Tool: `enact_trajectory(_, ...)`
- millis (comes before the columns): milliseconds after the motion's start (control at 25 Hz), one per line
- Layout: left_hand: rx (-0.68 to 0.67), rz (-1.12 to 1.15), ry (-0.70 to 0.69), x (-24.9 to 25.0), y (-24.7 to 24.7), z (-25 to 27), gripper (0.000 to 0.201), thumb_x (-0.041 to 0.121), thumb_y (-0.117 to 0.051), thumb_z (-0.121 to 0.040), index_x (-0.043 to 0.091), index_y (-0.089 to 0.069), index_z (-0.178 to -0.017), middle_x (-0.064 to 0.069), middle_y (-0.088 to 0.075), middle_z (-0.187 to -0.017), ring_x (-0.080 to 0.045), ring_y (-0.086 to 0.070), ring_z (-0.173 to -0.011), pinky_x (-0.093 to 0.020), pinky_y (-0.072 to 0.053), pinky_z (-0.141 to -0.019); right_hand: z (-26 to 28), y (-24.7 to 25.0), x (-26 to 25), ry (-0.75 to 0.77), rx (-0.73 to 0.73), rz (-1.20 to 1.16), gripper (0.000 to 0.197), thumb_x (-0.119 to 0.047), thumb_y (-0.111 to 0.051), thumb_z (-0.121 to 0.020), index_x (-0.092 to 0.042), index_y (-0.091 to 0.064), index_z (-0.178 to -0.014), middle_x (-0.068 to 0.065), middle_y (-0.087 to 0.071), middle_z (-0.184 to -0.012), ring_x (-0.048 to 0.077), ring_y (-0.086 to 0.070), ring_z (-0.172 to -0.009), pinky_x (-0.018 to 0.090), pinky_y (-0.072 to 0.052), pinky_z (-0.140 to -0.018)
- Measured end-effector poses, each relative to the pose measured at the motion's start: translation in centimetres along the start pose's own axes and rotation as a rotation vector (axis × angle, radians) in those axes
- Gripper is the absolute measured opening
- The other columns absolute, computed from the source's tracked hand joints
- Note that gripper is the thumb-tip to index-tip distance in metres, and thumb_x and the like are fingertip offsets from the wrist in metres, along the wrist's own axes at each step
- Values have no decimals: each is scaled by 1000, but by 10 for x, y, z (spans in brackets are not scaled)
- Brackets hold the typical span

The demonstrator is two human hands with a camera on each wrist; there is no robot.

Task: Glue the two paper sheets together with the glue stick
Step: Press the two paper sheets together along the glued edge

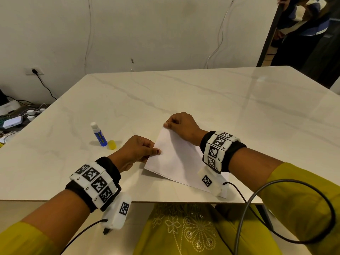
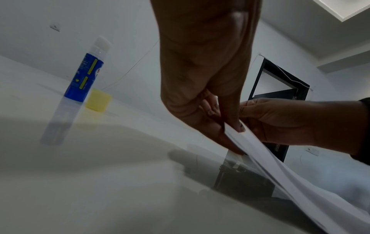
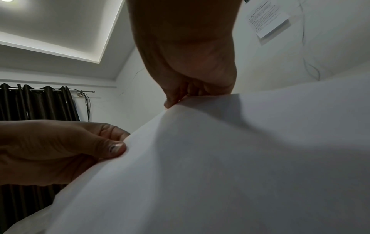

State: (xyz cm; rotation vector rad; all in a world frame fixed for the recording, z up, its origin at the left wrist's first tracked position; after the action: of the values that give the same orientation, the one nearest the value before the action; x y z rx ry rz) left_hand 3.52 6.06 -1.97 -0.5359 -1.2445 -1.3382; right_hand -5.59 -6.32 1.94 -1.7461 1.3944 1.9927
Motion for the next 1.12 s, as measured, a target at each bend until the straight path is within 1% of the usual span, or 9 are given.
enact_trajectory(240,4,-15,4,0,0,1,42,7,-71,-77,18,-62,-37,7,-59,-44,-6,-58,-47,-17,-48,-49,1,0,3,3,11,10,26,-23,-62,-87,2,-69,-91,1,-60,-79,15,-52,-80,16,-38,-61)
enact_trajectory(400,24,47,44,-4,4,4,18,19,-64,-84,13,-62,-68,-4,-62,-72,-16,-58,-66,-22,-48,-57,2,0,17,-117,-103,2,33,-37,-62,-85,-5,-67,-90,-1,-60,-79,12,-51,-76,24,-41,-70)
enact_trajectory(520,19,56,71,-7,7,6,12,25,-59,-88,16,-58,-81,-5,-62,-84,-19,-59,-72,-25,-52,-54,9,2,31,-174,-202,6,19,-26,-62,-86,-8,-61,-80,4,-57,-75,16,-50,-72,27,-41,-69)
enact_trajectory(600,-33,86,107,-8,5,9,4,17,-58,-89,14,-57,-92,-10,-62,-94,-25,-61,-78,-32,-58,-52,13,8,36,-176,-183,-13,16,-18,-62,-87,-7,-60,-75,4,-54,-69,15,-48,-64,25,-40,-62)
enact_trajectory(800,-41,56,115,-9,2,9,19,1,-60,-85,7,-54,-102,-12,-62,-76,-28,-63,-76,-38,-60,-55,13,12,38,-181,-151,-18,16,-16,-67,-83,-11,-62,-69,-1,-52,-62,9,-46,-57,19,-39,-56)
enact_trajectory(880,-48,3,128,-9,1,10,21,5,-62,-85,10,-53,-103,-12,-64,-84,-26,-63,-78,-38,-60,-59,12,12,37,-180,-162,-30,17,-15,-68,-82,-14,-62,-67,-1,-54,-62,9,-47,-56,19,-40,-55)
enact_trajectory(960,-35,-47,90,-2,5,6,27,15,-66,-83,15,-52,-107,-8,-66,-91,-19,-62,-81,-35,-58,-61,12,10,33,-173,-183,-74,10,-15,-68,-82,-7,-67,-76,4,-57,-67,12,-50,-59,22,-43,-59)
enact_trajectory(1040,32,-13,7,13,12,0,34,23,-67,-82,19,-50,-111,-4,-66,-94,-14,-61,-82,-29,-50,-62,12,7,25,-148,-223,-108,13,-15,-67,-83,-3,-68,-88,11,-60,-77,16,-53,-65,25,-46,-64)
enact_trajectory(1120,111,59,-93,30,18,-5,31,23,-66,-83,17,-54,-112,-4,-66,-93,-13,-62,-80,-27,-52,-61,13,4,16,-102,-252,-90,12,-16,-66,-83,-5,-67,-88,11,-61,-82,15,-54,-69,25,-46,-66)
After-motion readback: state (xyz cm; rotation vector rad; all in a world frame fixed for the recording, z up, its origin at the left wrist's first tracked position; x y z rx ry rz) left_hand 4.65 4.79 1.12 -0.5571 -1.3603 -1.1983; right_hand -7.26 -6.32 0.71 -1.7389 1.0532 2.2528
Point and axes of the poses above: each hand's wrist, its own z-axis away from the middle knuckle, its own y-axis out of the back of the hand, x = y × z, the point moved 8 cm from there along -z, towards the middle knuckle
